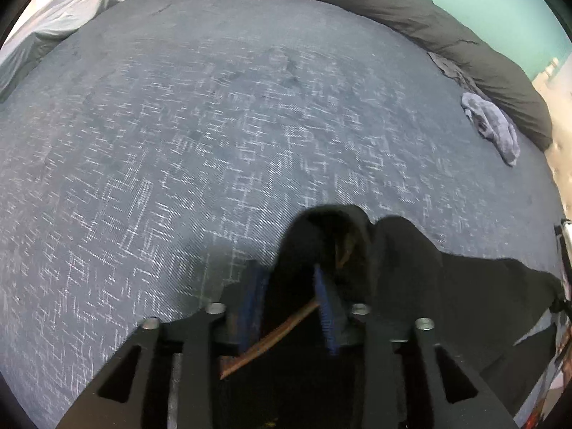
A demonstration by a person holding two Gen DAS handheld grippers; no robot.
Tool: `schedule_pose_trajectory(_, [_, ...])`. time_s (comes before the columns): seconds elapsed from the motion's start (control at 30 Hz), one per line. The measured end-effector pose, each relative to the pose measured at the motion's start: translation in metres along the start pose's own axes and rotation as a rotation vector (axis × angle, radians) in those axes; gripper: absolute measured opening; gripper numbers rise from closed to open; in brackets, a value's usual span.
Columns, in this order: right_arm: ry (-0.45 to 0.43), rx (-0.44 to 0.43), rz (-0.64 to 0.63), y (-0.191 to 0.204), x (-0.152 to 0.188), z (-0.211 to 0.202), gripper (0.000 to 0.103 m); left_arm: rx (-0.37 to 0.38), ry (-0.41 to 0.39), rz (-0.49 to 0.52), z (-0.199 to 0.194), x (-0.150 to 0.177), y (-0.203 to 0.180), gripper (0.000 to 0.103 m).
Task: Fold clothes
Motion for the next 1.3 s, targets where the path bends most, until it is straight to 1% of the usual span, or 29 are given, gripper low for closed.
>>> schedule_pose_trajectory(0.03, [0.002, 0.000, -0.001, -0.001, 0.000, 0.001, 0.004, -0.001, -0.003, -0.005, 0.001, 0.000, 0.002, 0.044])
schedule_pose_trajectory(0.13, [0.008, 0.000, -0.001, -0.002, 0.001, 0.003, 0.004, 0.000, -0.018, -0.014, 0.002, -0.003, 0.005, 0.047])
schedule_pose_trajectory(0.23, [0.012, 0.004, -0.002, -0.002, 0.003, 0.005, 0.004, 0.004, -0.024, 0.019, 0.003, -0.007, 0.001, 0.046])
schedule_pose_trajectory(0.3, [0.013, 0.005, -0.002, -0.002, 0.003, 0.005, 0.004, 0.006, -0.026, 0.040, 0.003, -0.008, -0.002, 0.043])
schedule_pose_trajectory(0.33, [0.013, 0.007, -0.002, -0.002, 0.003, 0.006, 0.004, 0.012, -0.025, 0.055, 0.004, -0.009, -0.005, 0.029])
schedule_pose_trajectory(0.37, [0.013, 0.007, -0.003, -0.002, 0.003, 0.005, 0.004, 0.017, -0.025, 0.070, 0.005, -0.010, -0.009, 0.027])
schedule_pose_trajectory(0.4, [0.012, 0.007, -0.004, -0.002, 0.003, 0.005, 0.004, -0.003, -0.024, 0.092, 0.004, -0.011, -0.013, 0.024])
schedule_pose_trajectory(0.43, [0.011, 0.007, -0.004, -0.002, 0.004, 0.005, 0.004, -0.016, -0.028, 0.111, 0.001, -0.011, -0.015, 0.012])
schedule_pose_trajectory(0.47, [0.011, 0.006, -0.005, -0.001, 0.004, 0.004, 0.004, -0.017, -0.033, 0.120, -0.002, -0.011, -0.016, 0.006])
schedule_pose_trajectory(0.53, [0.010, 0.002, -0.007, -0.001, 0.004, 0.003, 0.004, -0.038, -0.059, 0.125, -0.013, -0.014, -0.016, 0.004])
schedule_pose_trajectory(0.57, [0.010, 0.001, -0.009, -0.001, 0.004, 0.003, 0.004, -0.048, -0.072, 0.127, -0.018, -0.015, -0.015, 0.004])
schedule_pose_trajectory(0.7, [0.012, -0.009, -0.001, -0.005, 0.004, 0.002, 0.004, -0.166, -0.140, 0.142, -0.056, -0.031, -0.008, 0.002])
schedule_pose_trajectory(0.8, [-0.010, -0.012, 0.010, -0.008, 0.004, -0.001, 0.003, -0.237, -0.187, 0.131, -0.088, -0.043, 0.004, 0.002])
schedule_pose_trajectory(0.87, [-0.019, -0.017, 0.024, -0.010, 0.004, -0.002, 0.003, -0.262, -0.188, 0.114, -0.098, -0.053, 0.015, 0.002])
schedule_pose_trajectory(0.97, [-0.018, -0.020, 0.024, -0.010, 0.004, -0.002, 0.003, -0.266, -0.170, 0.081, -0.093, -0.065, 0.027, 0.002])
schedule_pose_trajectory(1.2, [-0.031, -0.036, 0.024, -0.013, 0.002, -0.004, 0.003, -0.209, -0.118, 0.009, -0.066, -0.053, 0.053, 0.003])
schedule_pose_trajectory(1.23, [-0.031, -0.037, 0.024, -0.013, 0.002, -0.004, 0.003, -0.201, -0.111, -0.002, -0.062, -0.052, 0.056, 0.005])
schedule_pose_trajectory(1.3, [-0.029, -0.035, 0.022, -0.013, 0.002, -0.002, 0.003, -0.184, -0.096, -0.022, -0.055, -0.048, 0.064, 0.006])
Point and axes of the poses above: each gripper's, at about its wrist camera, not at the fingertips, and z roughly the way its jaws point, y to its left, x to its underside, the point moved 1 cm from there along z, roughly the way its jaws point, and after that the axes turned 11 degrees about z, right-handed, at the moved point
